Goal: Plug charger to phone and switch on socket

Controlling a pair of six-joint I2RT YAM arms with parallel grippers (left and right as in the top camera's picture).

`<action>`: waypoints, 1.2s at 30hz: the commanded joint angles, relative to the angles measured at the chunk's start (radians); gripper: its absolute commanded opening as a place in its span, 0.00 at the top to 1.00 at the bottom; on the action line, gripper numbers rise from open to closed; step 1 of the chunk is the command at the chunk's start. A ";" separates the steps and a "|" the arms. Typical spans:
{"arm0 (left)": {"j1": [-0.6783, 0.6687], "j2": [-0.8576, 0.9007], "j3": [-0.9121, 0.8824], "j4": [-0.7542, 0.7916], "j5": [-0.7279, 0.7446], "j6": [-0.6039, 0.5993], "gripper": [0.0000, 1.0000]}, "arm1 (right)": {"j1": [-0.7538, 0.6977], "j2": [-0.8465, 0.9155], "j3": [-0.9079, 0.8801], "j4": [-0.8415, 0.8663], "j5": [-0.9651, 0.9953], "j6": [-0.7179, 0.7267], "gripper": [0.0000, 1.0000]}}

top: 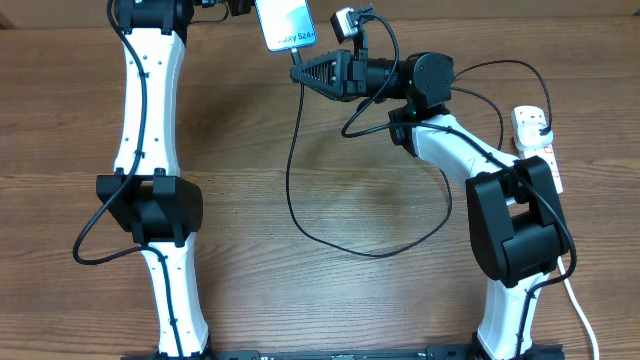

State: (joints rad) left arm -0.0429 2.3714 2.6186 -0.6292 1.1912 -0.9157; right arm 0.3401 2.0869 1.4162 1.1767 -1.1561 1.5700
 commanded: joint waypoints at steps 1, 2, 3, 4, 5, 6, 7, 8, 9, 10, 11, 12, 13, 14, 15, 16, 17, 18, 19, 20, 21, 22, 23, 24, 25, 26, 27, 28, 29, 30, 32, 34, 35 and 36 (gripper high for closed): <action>-0.012 -0.036 0.017 0.003 0.040 0.022 0.96 | -0.005 0.000 0.006 0.003 0.027 -0.006 0.96; -0.012 -0.036 0.017 0.004 0.040 0.022 0.96 | -0.005 0.000 0.006 0.003 0.029 -0.006 0.96; -0.012 -0.036 0.017 0.004 0.040 0.022 0.96 | -0.005 0.000 0.006 0.002 0.030 -0.006 0.96; -0.012 -0.036 0.017 0.003 0.041 0.022 0.96 | -0.005 0.000 0.006 -0.003 0.031 -0.006 0.96; -0.012 -0.036 0.017 0.003 0.041 0.022 0.96 | -0.005 0.000 0.006 -0.005 0.034 -0.007 0.96; -0.013 -0.036 0.017 0.002 0.040 0.022 0.96 | -0.005 0.000 0.006 -0.005 0.034 -0.006 0.96; -0.013 -0.036 0.017 0.001 0.040 0.022 0.96 | -0.005 0.000 0.006 -0.005 0.035 -0.006 0.96; -0.013 -0.036 0.017 0.001 0.040 0.023 0.96 | -0.005 0.000 0.006 -0.005 0.037 -0.007 0.96; -0.013 -0.036 0.017 0.001 0.041 0.023 0.96 | -0.005 0.000 0.006 -0.005 0.038 -0.007 0.96; -0.013 -0.036 0.017 0.000 0.043 0.023 0.96 | -0.006 0.000 0.006 -0.005 0.040 -0.007 0.96; -0.013 -0.036 0.017 0.000 0.048 0.025 0.96 | -0.008 0.000 0.006 -0.005 0.040 -0.007 0.96; -0.013 -0.036 0.017 0.001 0.057 0.031 0.96 | -0.010 0.000 0.006 -0.005 0.041 -0.007 0.96; -0.013 -0.036 0.017 0.000 0.067 0.044 0.96 | -0.011 0.000 0.006 -0.005 0.043 -0.006 0.96; -0.013 -0.036 0.017 -0.002 0.075 0.054 0.96 | -0.013 0.000 0.006 -0.005 0.046 -0.006 0.96; -0.013 -0.036 0.017 -0.003 0.084 0.063 0.96 | -0.014 0.000 0.006 -0.005 0.050 -0.006 0.96; -0.014 -0.036 0.017 -0.003 0.091 0.069 0.96 | -0.014 0.000 0.006 -0.005 0.057 -0.006 0.96; -0.016 -0.036 0.017 -0.003 0.095 0.077 0.96 | -0.015 0.000 0.006 -0.006 0.063 -0.003 0.96; -0.018 -0.036 0.017 -0.003 0.100 0.087 0.96 | -0.015 0.000 0.006 -0.010 0.070 -0.003 0.96; -0.022 -0.036 0.017 -0.003 0.105 0.100 0.96 | -0.015 0.000 0.006 -0.014 0.080 -0.003 0.96; -0.023 -0.036 0.017 -0.003 0.111 0.110 0.96 | -0.015 0.000 0.006 -0.015 0.087 -0.003 0.96; -0.026 -0.036 0.017 -0.003 0.114 0.117 0.96 | -0.015 0.000 0.006 -0.015 0.094 -0.003 0.96; -0.028 -0.036 0.017 -0.003 0.119 0.124 0.96 | -0.015 0.000 0.006 -0.015 0.097 -0.003 0.96; -0.030 -0.036 0.017 -0.003 0.122 0.124 0.96 | -0.015 0.000 0.006 -0.015 0.100 -0.003 0.96; -0.032 -0.036 0.017 -0.003 0.123 0.124 0.96 | -0.015 0.000 0.006 -0.015 0.102 -0.003 0.96; -0.033 -0.036 0.017 -0.003 0.122 0.124 0.96 | -0.015 0.000 0.006 -0.015 0.106 -0.003 0.96; -0.035 -0.036 0.017 -0.003 0.122 0.123 0.96 | -0.015 0.000 0.006 -0.015 0.109 -0.003 0.96; -0.036 -0.036 0.017 -0.003 0.122 0.123 0.96 | -0.015 0.000 0.006 -0.016 0.113 -0.003 0.96; -0.039 -0.036 0.017 -0.003 0.122 0.123 0.96 | -0.015 0.000 0.006 -0.016 0.119 -0.003 0.96; -0.040 -0.036 0.017 -0.004 0.123 0.123 0.96 | -0.015 0.000 0.006 -0.016 0.124 -0.003 0.96; -0.043 -0.036 0.017 -0.004 0.123 0.123 0.96 | -0.015 0.000 0.006 -0.016 0.127 -0.003 0.96; -0.048 -0.036 0.017 -0.003 0.122 0.114 0.96 | -0.015 0.000 0.006 -0.016 0.135 -0.004 0.96; -0.050 -0.036 0.017 -0.003 0.121 0.083 0.96 | -0.015 0.000 0.006 -0.016 0.138 -0.007 0.96; -0.050 -0.036 0.017 -0.003 0.121 0.070 0.96 | -0.015 0.000 0.006 -0.016 0.138 -0.006 0.96; -0.050 -0.036 0.017 -0.003 0.120 0.070 0.96 | -0.015 0.000 0.006 -0.015 0.139 -0.006 0.96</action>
State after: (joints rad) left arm -0.0528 2.3714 2.6186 -0.6277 1.2182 -0.8345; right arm 0.3408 2.0869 1.4151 1.1591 -1.1591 1.5703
